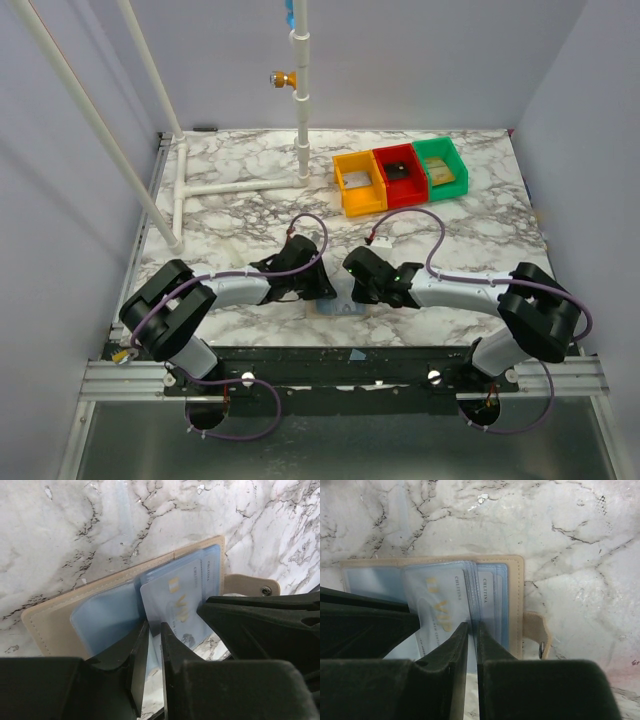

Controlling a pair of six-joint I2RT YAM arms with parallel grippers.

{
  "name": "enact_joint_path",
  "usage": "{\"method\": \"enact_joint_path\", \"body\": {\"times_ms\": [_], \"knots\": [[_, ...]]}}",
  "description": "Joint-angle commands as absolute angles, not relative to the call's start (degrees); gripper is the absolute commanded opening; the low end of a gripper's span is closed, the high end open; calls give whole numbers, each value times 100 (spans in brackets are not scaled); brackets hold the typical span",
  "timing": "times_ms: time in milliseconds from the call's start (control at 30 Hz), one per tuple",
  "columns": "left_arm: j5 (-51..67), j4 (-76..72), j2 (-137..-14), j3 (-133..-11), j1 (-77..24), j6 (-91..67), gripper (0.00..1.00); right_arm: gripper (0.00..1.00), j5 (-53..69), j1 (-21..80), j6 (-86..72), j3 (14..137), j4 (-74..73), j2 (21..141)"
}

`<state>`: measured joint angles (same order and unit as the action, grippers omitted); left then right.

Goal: Take the credit cards out of the card holder
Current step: Remove the credit card from the card holder.

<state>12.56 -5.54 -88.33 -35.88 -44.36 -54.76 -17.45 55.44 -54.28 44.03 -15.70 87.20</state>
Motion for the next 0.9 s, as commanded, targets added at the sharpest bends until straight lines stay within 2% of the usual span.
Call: {"method": "enact_joint_path", "body": {"times_ms": [0,267,867], "knots": [[1703,-884,-8937,-3413,-4443,-5658,16,12,-1831,5614,-5597,4127,-1828,8934],[2057,-1399,-8739,-3118,-4294,-5809,0,12,-1825,5608,-5659,3978,-1784,8985],[2284,-1468,-8449,-2743,-3922,-5697,0,12,-2071,5613,-5863,3834,-1942,8936]]}}
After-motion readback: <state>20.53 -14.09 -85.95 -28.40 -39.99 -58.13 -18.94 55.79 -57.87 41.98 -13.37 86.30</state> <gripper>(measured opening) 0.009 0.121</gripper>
